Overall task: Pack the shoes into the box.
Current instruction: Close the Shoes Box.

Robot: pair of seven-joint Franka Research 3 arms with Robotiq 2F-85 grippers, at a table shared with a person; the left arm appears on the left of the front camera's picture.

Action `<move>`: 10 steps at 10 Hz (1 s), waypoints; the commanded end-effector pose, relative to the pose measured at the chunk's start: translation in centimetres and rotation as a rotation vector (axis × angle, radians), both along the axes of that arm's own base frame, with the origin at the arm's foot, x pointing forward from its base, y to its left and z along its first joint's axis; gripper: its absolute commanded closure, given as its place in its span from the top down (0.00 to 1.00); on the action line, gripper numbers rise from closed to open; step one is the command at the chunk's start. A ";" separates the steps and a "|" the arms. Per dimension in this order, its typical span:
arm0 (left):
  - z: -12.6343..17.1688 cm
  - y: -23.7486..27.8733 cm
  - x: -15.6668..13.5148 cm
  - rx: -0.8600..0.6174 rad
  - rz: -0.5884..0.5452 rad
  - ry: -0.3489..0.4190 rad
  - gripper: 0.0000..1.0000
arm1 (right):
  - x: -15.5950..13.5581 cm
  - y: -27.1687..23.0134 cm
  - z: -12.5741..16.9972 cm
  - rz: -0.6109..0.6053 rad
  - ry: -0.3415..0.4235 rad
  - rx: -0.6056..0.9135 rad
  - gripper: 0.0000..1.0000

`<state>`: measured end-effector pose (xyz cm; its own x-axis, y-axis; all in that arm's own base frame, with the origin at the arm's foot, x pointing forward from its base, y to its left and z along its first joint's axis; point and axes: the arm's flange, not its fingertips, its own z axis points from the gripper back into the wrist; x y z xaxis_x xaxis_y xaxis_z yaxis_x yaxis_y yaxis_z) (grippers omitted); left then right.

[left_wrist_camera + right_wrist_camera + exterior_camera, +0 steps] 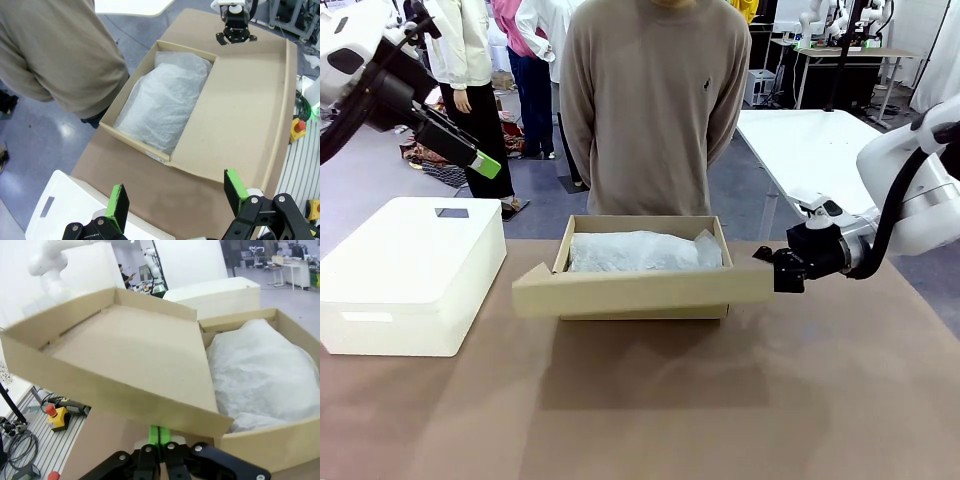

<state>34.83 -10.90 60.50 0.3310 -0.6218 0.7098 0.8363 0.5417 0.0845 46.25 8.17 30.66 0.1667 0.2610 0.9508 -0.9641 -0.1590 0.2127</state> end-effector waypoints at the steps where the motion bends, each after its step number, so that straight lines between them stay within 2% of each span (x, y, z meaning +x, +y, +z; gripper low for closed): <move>1: 0.0 0.0 0.0 -0.014 -0.015 0.002 1.00 | -0.6 -0.3 0.8 -0.079 0.030 0.069 0.00; 5: 0.0 0.0 0.0 -0.014 -0.015 0.002 1.00 | 0.0 -1.3 1.1 -0.189 0.062 0.162 0.00; 7: 0.0 0.0 0.0 -0.014 -0.015 0.002 1.00 | 1.2 -1.1 1.2 -0.275 0.041 0.137 0.00; 10: 0.0 0.0 0.0 -0.014 -0.015 0.002 1.00 | 3.8 0.0 2.2 -0.378 -0.045 0.018 0.00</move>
